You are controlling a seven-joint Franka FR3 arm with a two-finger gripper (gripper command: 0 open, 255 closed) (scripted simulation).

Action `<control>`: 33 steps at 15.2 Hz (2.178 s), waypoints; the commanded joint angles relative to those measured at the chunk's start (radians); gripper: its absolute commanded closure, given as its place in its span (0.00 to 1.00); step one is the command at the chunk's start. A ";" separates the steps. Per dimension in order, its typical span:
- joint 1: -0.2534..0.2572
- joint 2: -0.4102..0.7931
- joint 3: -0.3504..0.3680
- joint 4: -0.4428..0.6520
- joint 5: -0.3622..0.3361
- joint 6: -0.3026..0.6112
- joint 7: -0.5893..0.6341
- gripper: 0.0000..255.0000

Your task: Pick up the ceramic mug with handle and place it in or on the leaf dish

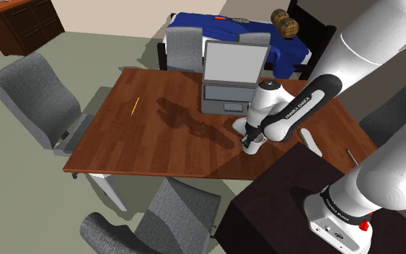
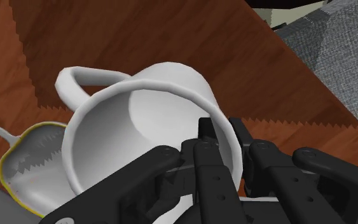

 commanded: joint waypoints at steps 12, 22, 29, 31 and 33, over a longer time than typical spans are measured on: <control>-0.078 -0.049 -0.050 0.135 0.108 -0.170 -0.241 1.00; -0.181 0.117 -0.115 0.425 0.146 -0.282 -0.448 1.00; -0.179 0.203 -0.120 0.425 0.134 -0.197 -0.435 1.00; -0.178 0.228 -0.121 0.427 0.131 -0.174 -0.432 1.00; -0.177 0.255 -0.123 0.430 0.127 -0.151 -0.428 1.00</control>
